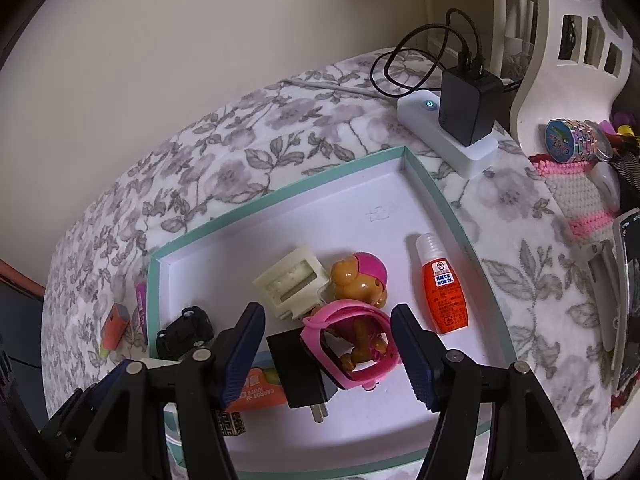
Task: Organize rigid objects
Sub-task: 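Carry the white plug and pink watch band into the tray and open both grippers, then move both grippers back over the pile of objects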
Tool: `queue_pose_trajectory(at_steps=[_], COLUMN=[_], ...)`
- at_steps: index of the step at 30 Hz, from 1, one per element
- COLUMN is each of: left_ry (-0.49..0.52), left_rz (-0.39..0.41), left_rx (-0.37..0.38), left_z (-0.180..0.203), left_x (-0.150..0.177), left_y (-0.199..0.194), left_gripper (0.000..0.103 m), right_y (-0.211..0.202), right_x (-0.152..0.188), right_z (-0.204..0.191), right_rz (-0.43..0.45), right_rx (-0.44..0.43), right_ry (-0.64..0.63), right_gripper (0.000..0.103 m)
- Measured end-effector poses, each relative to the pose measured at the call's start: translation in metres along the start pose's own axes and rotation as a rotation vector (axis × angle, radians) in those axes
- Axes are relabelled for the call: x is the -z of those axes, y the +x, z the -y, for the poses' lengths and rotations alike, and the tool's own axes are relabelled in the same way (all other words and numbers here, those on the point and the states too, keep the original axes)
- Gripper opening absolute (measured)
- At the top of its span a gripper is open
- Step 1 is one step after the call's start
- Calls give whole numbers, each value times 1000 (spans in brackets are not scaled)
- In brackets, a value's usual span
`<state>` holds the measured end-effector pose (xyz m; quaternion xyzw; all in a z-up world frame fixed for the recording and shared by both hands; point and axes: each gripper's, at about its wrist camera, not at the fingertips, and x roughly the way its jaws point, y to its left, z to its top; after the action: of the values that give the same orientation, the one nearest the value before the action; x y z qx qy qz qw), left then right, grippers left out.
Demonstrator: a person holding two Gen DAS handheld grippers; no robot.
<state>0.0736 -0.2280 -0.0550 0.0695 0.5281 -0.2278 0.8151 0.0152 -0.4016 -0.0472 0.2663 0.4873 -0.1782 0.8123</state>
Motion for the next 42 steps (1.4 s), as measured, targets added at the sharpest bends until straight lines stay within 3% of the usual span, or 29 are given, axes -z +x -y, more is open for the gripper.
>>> queue_pose_trajectory(at_steps=[11, 21, 26, 31, 35, 42], left_ry=[-4, -98, -146, -193, -248, -296], left_rz=[16, 35, 49, 56, 38, 20], left_rx=[-3, -49, -106, -147, -143, -163], left_z=[-2, -29, -44, -61, -76, -91], left_x=[-2, -6, -6, -6, -5, -3], left_y=[-2, -7, -9, -11, -10, -8], left_gripper=[70, 70, 88, 91, 91, 91], right_y=[2, 4, 4, 6, 10, 12], right_x=[1, 2, 5, 7, 10, 13], right_z=[-2, -10, -19, -30, -34, -38], right_rz=[-13, -19, -22, -16, -33, -31], right_rx=[-4, 8, 10, 43, 46, 57], right_ry=[-7, -49, -90, -138, -148, -171], right_gripper=[69, 69, 69, 69, 80, 81])
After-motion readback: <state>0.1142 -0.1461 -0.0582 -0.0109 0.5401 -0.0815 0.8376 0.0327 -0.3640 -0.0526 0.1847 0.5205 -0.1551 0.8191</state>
